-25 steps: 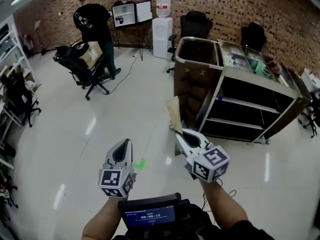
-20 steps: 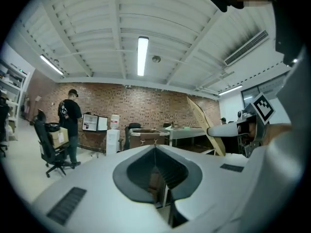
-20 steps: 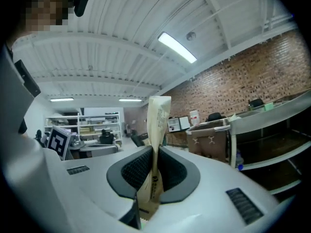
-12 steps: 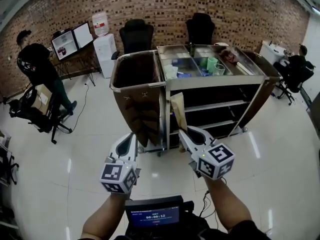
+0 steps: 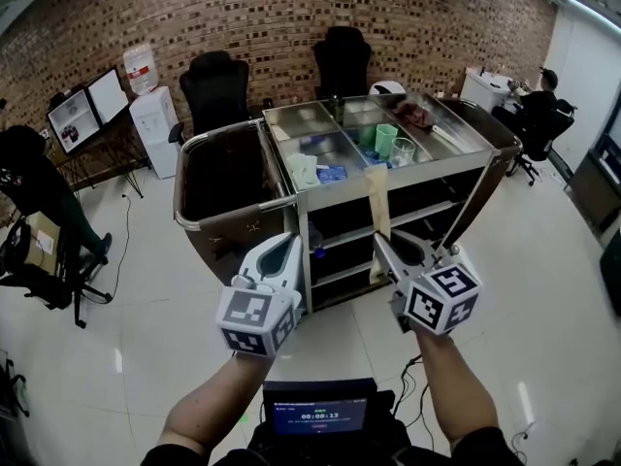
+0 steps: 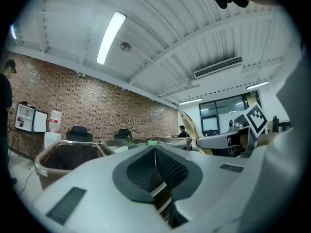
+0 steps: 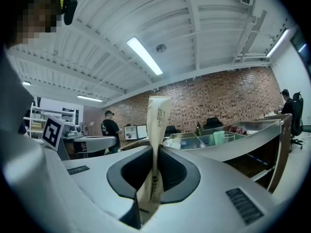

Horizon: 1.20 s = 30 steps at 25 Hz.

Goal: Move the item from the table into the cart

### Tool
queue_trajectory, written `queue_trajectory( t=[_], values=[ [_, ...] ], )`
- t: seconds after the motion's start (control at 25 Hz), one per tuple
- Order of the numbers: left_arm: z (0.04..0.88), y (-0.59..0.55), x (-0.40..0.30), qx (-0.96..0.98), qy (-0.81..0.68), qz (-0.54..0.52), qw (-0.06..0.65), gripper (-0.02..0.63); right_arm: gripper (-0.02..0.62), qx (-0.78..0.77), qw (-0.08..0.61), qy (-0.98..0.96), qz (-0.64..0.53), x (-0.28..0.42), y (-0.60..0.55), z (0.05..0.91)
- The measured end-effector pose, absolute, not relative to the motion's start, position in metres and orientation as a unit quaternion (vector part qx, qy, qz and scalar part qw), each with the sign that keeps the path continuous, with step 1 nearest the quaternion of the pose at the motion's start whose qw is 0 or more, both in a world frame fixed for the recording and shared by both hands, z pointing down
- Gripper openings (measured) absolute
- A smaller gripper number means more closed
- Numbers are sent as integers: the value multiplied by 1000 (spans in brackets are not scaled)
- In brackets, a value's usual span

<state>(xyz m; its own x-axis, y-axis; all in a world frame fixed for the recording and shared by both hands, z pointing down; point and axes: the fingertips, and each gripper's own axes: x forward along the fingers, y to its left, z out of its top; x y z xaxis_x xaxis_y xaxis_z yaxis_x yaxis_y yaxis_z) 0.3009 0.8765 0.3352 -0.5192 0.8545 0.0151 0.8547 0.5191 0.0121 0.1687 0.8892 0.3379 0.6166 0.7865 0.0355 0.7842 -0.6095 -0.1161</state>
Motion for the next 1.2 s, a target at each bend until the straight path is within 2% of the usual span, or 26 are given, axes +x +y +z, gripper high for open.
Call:
queue_trajectory(
  t=[0.52,0.92,1.0,1.2],
  values=[
    [257,1065,265,-507,-860,32,-34,4,17,-919,51,-390,-9,157,1081,287],
    [189,1222,279,-568,-822,33,-1,5,17,-947,37,-318,-34,174,1250,200],
    [163,1266,293,-571,-820,22,8,5,17,-948,51,-311,-35,190,1297,168],
    [131,1343,376,-578,-816,-4,7,5,17,-942,56,-324,-67,266,1387,129]
  ],
)
